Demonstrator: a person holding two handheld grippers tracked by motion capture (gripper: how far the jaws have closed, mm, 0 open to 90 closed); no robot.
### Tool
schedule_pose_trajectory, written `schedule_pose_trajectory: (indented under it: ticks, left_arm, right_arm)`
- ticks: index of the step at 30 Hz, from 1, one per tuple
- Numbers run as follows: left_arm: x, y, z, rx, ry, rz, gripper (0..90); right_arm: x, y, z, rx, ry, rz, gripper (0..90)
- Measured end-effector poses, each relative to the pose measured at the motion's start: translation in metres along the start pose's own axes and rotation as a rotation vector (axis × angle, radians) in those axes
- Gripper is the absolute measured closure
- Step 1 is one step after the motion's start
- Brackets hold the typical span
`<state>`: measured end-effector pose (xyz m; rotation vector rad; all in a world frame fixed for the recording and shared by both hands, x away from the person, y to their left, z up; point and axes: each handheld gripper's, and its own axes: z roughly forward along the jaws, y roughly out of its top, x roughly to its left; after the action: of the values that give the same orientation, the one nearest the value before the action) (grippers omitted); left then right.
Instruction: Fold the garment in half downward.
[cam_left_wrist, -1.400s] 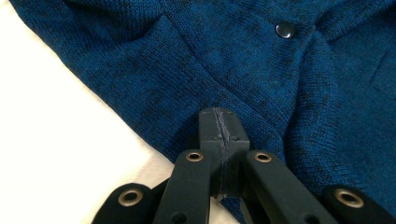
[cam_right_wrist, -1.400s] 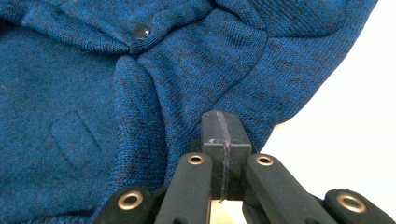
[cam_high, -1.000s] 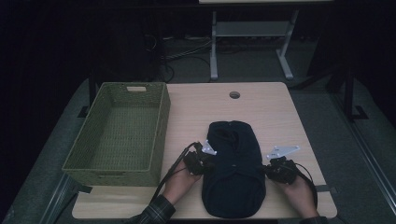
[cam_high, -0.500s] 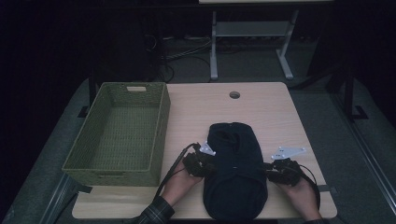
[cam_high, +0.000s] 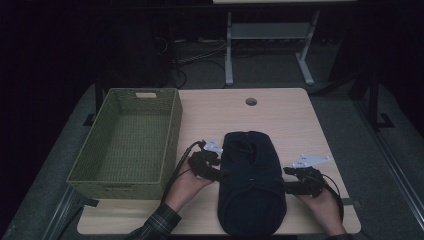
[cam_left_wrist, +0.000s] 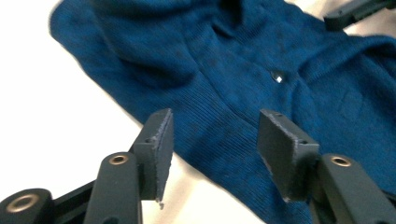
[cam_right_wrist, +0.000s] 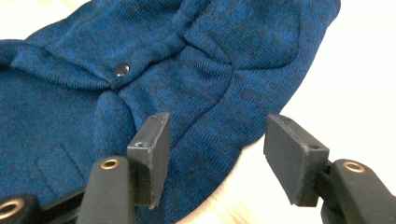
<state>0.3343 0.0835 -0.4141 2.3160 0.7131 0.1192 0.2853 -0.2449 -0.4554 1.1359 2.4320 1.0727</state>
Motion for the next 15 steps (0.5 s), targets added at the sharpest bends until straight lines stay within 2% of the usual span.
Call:
schedule_pose_trajectory:
  ticks: [5, 14, 15]
  left_arm:
    - [0.005, 0.009, -0.006, -0.030, 0.009, 0.005, 40.4]
    - [0.019, 0.031, -0.009, -0.064, 0.038, 0.007, 38.5]
    - [0.023, 0.037, -0.008, -0.083, 0.043, -0.004, 38.5]
  right_arm:
    - [-0.004, 0.006, 0.001, -0.004, 0.000, 0.003, 39.4]
    - [-0.017, 0.032, 0.004, -0.014, 0.001, 0.000, 38.1]
    - [-0.020, 0.035, 0.005, -0.009, 0.003, -0.006, 38.1]
